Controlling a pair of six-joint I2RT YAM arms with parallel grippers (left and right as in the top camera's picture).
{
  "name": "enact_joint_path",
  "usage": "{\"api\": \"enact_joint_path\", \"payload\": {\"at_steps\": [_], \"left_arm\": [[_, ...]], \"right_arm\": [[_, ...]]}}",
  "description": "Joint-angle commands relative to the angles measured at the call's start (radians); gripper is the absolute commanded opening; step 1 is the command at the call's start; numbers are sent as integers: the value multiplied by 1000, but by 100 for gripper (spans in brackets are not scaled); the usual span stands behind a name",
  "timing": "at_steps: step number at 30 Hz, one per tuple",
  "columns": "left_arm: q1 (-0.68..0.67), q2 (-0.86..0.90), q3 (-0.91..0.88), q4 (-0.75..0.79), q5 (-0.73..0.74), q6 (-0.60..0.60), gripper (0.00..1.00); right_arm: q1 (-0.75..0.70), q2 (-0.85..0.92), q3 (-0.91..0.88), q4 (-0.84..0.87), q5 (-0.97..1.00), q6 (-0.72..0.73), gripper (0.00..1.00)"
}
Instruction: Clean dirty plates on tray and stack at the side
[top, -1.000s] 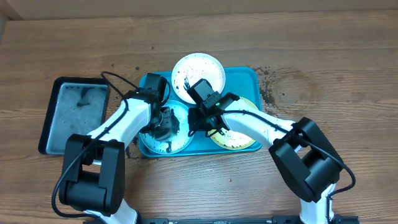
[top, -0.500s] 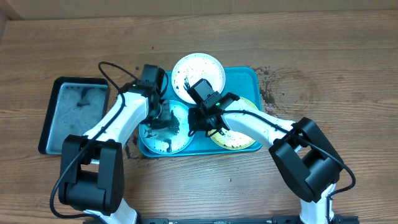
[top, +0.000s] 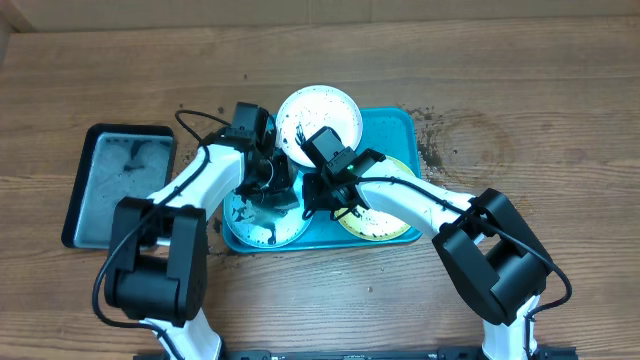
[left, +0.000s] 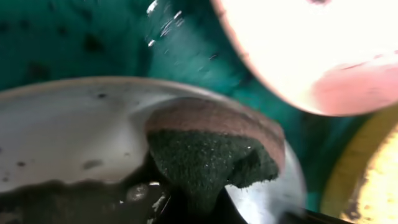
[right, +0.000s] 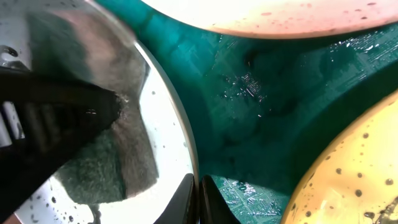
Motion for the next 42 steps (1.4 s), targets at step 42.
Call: {"api": "enact_joint_path", "payload": {"at_steps": [42], "left_arm": [[509, -284, 438, -560, -443, -231, 4]], "right_arm": [[12, -173, 393, -458, 397, -169, 4]]}}
